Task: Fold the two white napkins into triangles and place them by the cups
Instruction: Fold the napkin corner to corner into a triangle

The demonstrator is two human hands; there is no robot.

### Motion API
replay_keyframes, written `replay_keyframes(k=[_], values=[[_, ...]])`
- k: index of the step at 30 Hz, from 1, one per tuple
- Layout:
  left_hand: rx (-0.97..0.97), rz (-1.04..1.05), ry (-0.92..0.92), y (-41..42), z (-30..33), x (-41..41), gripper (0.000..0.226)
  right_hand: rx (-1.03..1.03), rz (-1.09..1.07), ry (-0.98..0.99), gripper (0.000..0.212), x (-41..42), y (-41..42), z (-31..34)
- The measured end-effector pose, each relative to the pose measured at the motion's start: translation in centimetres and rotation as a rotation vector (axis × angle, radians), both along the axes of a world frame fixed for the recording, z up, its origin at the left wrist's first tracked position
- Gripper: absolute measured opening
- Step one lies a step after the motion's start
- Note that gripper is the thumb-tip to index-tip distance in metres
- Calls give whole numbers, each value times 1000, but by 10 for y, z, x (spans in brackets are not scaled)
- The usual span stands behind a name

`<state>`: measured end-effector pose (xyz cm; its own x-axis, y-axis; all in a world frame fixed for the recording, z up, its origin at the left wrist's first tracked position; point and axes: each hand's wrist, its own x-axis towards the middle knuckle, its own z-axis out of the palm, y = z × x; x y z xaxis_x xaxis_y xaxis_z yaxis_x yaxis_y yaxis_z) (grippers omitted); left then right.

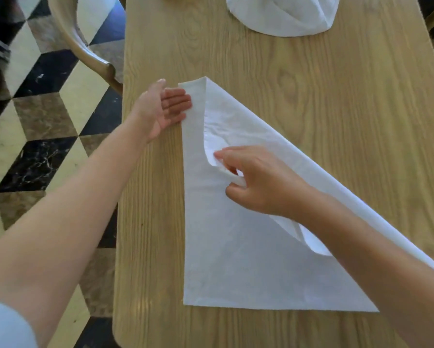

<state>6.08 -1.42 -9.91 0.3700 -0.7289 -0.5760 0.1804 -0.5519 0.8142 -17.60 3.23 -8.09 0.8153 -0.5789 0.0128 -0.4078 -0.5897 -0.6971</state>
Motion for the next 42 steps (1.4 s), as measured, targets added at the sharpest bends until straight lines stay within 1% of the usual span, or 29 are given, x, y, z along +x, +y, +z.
replay_keyframes(k=[1, 3, 5, 7, 8, 10, 12, 14, 17, 19, 20, 24, 26, 27, 29, 31, 33, 36, 37, 39, 42], values=[[3, -26, -8, 1, 0, 5, 43, -1, 40, -1, 13, 7, 11, -2], [3, -63, -38, -2, 0, 9, 36, -12, 102, 45, 19, 14, 33, -6], [12, -92, -95, -8, -1, 6, 29, -18, 131, 138, 18, 14, 50, -14], [22, -130, -209, -13, -3, 8, 24, -65, 151, 238, 11, 16, 65, -21], [31, -167, -298, -16, -5, 9, 25, -72, 147, 265, 9, 18, 70, -23], [42, -250, -500, -21, -10, 13, 26, -52, 123, 273, 9, 20, 75, -22], [23, -296, -642, -27, -14, 17, 22, -42, 104, 247, 14, 22, 78, -22], [-17, -318, -713, -33, -17, 22, 19, -36, 83, 223, 19, 23, 80, -20], [-54, -343, -797, -35, -23, 27, 15, -82, 63, 244, 13, 26, 83, -16], [-76, -336, -809, -35, -26, 29, 14, -71, 63, 249, 10, 28, 87, -14], [-85, -327, -809, -34, -27, 30, 14, -50, 63, 254, 11, 29, 90, -13], [-107, -279, -797, -31, -28, 30, 13, 71, 51, 304, 36, 19, 107, -19], [-108, -257, -778, -32, -29, 30, 14, 157, 13, 312, 43, 9, 116, -22], [-108, -247, -775, -33, -29, 31, 14, 163, 3, 325, 45, 4, 120, -22], [-108, -232, -783, -33, -31, 29, 11, 72, 3, 358, 48, -2, 130, -25], [-120, -219, -784, -33, -33, 28, 9, -40, 1, 352, 42, -4, 139, -30], [-129, -210, -780, -32, -34, 27, 9, -115, -1, 295, 29, -8, 145, -37], [-124, -209, -804, -32, -34, 25, 14, -212, -24, 177, 6, -13, 148, -45], [-123, -210, -816, -31, -34, 25, 16, -238, -42, 133, 2, -13, 149, -46], [-116, -213, -835, -31, -35, 26, 16, -275, -85, 39, 13, -11, 152, -47], [-112, -218, -853, -31, -34, 26, 16, -305, -80, -60, 19, -4, 154, -43]])
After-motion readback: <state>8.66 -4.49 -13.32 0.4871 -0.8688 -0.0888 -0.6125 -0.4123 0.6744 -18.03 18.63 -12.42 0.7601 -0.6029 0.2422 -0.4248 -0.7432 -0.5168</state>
